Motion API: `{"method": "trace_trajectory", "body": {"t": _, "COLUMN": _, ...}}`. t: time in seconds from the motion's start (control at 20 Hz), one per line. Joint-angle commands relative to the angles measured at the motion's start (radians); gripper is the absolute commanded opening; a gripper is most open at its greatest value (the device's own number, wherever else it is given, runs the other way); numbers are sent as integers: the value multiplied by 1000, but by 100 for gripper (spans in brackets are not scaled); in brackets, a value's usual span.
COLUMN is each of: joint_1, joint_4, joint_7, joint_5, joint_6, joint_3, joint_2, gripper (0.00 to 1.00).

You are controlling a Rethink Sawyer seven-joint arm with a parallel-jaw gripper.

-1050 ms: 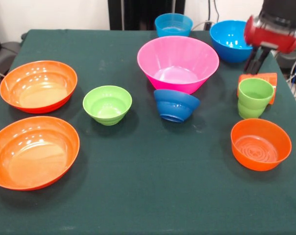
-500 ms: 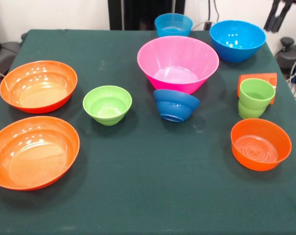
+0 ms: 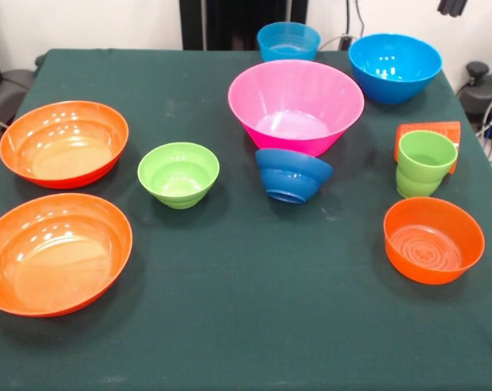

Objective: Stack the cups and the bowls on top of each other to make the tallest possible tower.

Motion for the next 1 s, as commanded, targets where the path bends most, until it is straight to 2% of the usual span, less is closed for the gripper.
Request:
{"method": "trace_trajectory", "body": {"t": 0.05, "joint_1": -22, "joint_4": 136, "joint_7": 56, "joint_5": -70, "joint_6": -87, "joint_3": 68, "joint_2": 1, "gripper": 0}}
{"method": "trace_trajectory", "body": {"t": 0.2, "joint_1": -41, "joint_4": 157, "joint_7": 21, "joint_5": -83, "joint_6": -107, "joint_3": 86, "joint_2": -9, "gripper": 0}}
{"method": "trace_trajectory", "body": {"t": 0.25, "joint_1": -49, "joint_4": 163, "joint_7": 9, "joint_5": -82, "joint_6": -106, "joint_3": 95, "joint_2": -13, "gripper": 100}}
{"method": "trace_trajectory", "body": {"t": 0.75, "joint_1": -53, "joint_4": 180, "joint_7": 9, "joint_5": -90, "joint_6": -140, "joint_3": 106, "joint_2": -19, "gripper": 100}}
{"method": "trace_trajectory", "body": {"t": 1.0, "joint_1": -36, "joint_4": 169, "joint_7": 51, "joint_5": -89, "joint_6": -156, "joint_3": 88, "joint_2": 2, "gripper": 100}}
